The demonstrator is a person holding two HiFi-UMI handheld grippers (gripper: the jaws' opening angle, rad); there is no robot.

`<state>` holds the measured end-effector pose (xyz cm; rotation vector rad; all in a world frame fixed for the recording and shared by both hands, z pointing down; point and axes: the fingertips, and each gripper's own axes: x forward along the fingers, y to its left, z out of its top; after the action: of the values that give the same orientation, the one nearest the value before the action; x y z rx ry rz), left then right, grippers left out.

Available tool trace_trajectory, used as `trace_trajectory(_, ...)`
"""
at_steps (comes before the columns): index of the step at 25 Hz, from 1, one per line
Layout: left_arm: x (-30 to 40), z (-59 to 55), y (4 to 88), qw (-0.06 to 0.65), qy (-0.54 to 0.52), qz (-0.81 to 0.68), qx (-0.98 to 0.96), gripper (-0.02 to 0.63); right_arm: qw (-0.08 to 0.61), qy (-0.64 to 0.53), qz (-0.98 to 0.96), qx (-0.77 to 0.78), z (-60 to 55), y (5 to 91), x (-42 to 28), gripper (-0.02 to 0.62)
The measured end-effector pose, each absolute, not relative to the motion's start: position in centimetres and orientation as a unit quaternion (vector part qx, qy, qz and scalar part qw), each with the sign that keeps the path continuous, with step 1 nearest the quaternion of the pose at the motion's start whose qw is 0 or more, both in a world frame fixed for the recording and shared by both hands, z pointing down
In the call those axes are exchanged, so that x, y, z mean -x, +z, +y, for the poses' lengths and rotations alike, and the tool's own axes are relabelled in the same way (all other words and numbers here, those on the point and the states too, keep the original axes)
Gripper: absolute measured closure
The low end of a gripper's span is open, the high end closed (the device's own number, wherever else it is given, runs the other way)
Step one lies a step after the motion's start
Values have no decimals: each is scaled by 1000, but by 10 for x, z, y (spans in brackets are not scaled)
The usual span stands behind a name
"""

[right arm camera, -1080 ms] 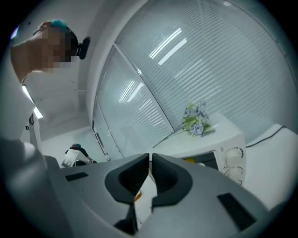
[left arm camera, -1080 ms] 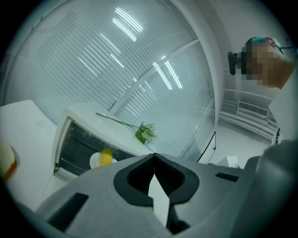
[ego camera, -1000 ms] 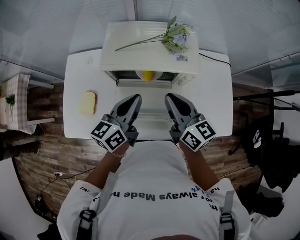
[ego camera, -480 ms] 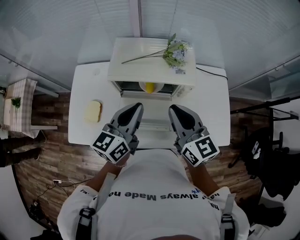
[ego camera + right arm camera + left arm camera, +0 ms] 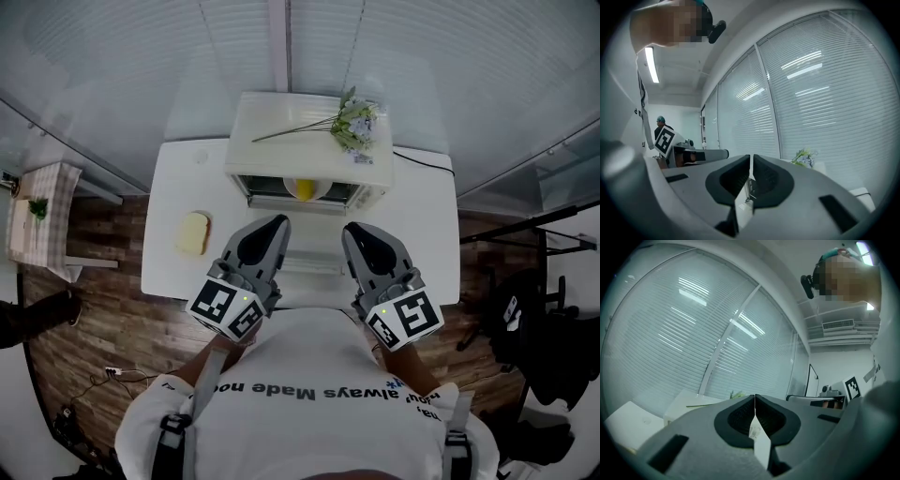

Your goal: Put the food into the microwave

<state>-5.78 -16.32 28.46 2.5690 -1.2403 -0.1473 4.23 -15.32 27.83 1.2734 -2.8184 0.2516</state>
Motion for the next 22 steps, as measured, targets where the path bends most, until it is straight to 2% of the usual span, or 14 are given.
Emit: trace_trajectory(22,58,-167,277,152,-77,-428,-887,594,19,74,-906,-416,-159,270,-36,569)
